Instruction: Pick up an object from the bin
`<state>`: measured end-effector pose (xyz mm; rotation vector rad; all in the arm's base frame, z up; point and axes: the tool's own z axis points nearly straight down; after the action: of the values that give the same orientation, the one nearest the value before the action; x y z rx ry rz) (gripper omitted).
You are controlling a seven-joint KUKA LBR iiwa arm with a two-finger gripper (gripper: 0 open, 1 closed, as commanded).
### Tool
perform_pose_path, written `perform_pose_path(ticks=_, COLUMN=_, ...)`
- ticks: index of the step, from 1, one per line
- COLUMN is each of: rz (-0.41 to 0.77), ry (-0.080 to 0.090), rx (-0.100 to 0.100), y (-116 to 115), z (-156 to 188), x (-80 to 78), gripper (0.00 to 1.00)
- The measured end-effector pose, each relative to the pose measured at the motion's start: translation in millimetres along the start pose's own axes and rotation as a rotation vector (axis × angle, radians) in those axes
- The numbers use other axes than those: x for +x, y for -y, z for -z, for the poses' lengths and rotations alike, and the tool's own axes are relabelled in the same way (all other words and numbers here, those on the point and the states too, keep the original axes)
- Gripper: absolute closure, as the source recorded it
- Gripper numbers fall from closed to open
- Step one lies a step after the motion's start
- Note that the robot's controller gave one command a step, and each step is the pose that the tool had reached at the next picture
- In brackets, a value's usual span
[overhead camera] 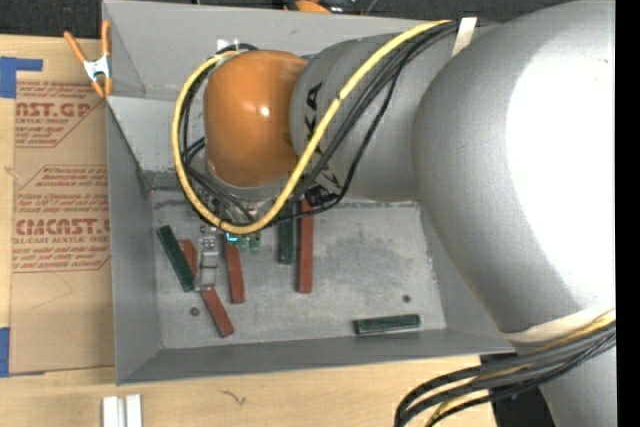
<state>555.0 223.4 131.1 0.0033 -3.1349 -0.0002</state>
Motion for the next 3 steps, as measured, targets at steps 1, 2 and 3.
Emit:
perform_pose_path(ticks=1, rz=-0.133, ry=0.005, rx=-0.001, y=-21.9, z=-64.0, x=25.1, gripper=0.00)
perform_pose_path(ticks=2, rz=-0.266, ry=0.005, rx=-0.001, y=-9.6, z=-31.5, x=75.1, gripper=0.00)
perform_pose_path(ticks=3, rz=0.085, ry=0.009, rx=0.001, y=36.1, z=-8.4, x=66.5, gripper=0.00)
